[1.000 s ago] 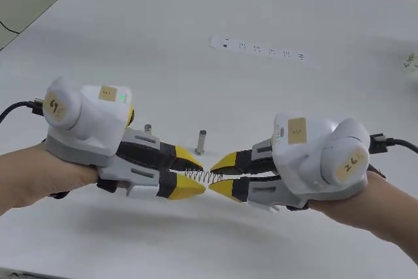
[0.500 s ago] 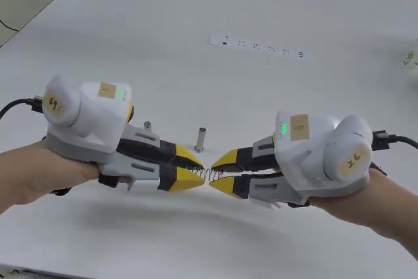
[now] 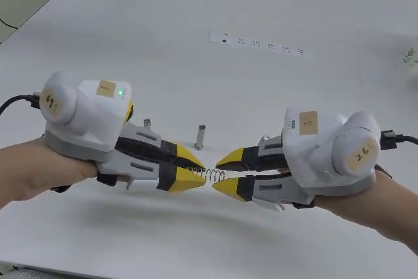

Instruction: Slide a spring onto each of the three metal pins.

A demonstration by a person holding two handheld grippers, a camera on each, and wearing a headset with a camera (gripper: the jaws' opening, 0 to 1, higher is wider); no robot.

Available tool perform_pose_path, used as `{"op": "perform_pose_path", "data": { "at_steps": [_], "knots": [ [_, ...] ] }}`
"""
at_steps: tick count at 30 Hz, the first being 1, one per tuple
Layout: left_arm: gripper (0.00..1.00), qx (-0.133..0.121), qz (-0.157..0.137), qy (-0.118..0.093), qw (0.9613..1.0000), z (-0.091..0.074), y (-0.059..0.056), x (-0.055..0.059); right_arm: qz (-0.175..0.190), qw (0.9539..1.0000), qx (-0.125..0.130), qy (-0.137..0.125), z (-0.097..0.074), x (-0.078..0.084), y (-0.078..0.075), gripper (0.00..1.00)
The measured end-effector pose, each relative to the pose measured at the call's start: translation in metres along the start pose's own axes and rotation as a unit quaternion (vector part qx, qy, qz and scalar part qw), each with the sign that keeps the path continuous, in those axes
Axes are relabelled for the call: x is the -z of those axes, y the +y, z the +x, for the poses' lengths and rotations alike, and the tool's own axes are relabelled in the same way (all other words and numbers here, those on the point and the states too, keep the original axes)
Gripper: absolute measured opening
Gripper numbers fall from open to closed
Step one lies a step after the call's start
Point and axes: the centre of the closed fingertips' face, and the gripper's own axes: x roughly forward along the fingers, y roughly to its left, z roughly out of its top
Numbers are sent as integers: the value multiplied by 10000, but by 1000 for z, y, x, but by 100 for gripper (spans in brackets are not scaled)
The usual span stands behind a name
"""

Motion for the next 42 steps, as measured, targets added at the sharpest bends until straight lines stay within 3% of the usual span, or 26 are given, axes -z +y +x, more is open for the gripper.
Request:
{"op": "perform_pose_path", "data": {
  "at_steps": [20, 33, 42],
  "knots": [
    [2, 44, -69, 2, 10000, -2, -2, 1, -57, 9998, -85, -151, -1, -5, 2, 7],
    [2, 13, -23, 103, 9999, -3, -2, 5, -103, 9995, -141, -268, -7, -21, 0, 7],
    [2, -24, -4, 132, 9999, -6, -3, 6, -342, 9988, -214, -283, -7, -32, 2, 7]
  ]
}}
